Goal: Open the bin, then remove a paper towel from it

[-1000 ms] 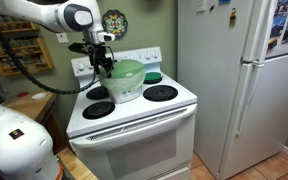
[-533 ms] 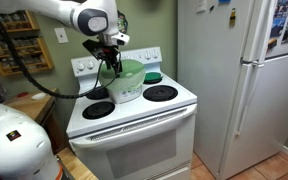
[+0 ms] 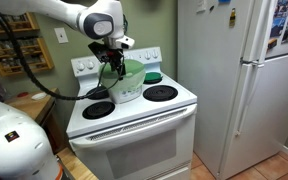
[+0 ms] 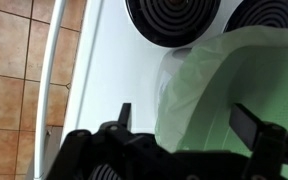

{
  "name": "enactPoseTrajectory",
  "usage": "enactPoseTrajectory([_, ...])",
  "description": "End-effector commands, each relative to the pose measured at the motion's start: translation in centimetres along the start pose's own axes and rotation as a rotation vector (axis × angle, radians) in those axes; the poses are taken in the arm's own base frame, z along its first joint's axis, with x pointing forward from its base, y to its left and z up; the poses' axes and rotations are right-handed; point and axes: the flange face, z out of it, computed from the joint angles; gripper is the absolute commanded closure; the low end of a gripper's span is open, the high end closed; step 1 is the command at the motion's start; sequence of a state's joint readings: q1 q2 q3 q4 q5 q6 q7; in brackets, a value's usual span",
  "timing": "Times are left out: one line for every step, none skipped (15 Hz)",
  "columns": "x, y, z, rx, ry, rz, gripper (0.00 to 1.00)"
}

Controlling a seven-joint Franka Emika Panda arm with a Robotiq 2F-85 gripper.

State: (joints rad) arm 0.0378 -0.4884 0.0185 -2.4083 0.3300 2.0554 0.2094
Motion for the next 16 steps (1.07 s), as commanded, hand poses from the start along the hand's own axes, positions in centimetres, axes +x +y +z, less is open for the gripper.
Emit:
enactPoseTrajectory([1.9,1.5,0.9,0.118,-0.045,0.067,0.0])
enactPoseTrajectory([2.3,1.8,1.0,0.168,-0.049,0.081,0.0])
enactPoseTrajectory([2.6,2.1,0.9,0.218,-0.058,0.089,0.0])
enactPoseTrajectory([2.8,2.3,0.9,0.264,-0.062,0.094,0.0])
enactPoseTrajectory([3.2,2.5,1.0,0.301,-0.063,0.101,0.0])
enactPoseTrajectory([3.5,2.8,1.4,0.331,-0.062,0.107,0.0])
enactPoseTrajectory([3.8,2.9,1.8,0.368,-0.07,0.101,0.0])
enactPoseTrajectory([4.0,3.1,2.3,0.386,-0.075,0.104,0.0])
enactPoseTrajectory([4.2,3.2,2.7,0.411,-0.085,0.105,0.0])
enactPoseTrajectory([4.4,3.3,3.2,0.426,-0.09,0.108,0.0])
enactPoseTrajectory([4.5,3.3,3.6,0.449,-0.086,0.105,0.0])
enactPoseTrajectory([4.7,3.3,4.0,0.466,-0.092,0.105,0.0])
enactPoseTrajectory([4.8,3.3,4.4,0.482,-0.097,0.103,0.0])
enactPoseTrajectory([5.0,3.4,4.8,0.502,-0.098,0.101,0.0])
enactPoseTrajectory([5.1,3.5,5.1,0.513,-0.098,0.1,0.0])
enactPoseTrajectory([5.3,3.5,5.3,0.528,-0.096,0.098,0.0])
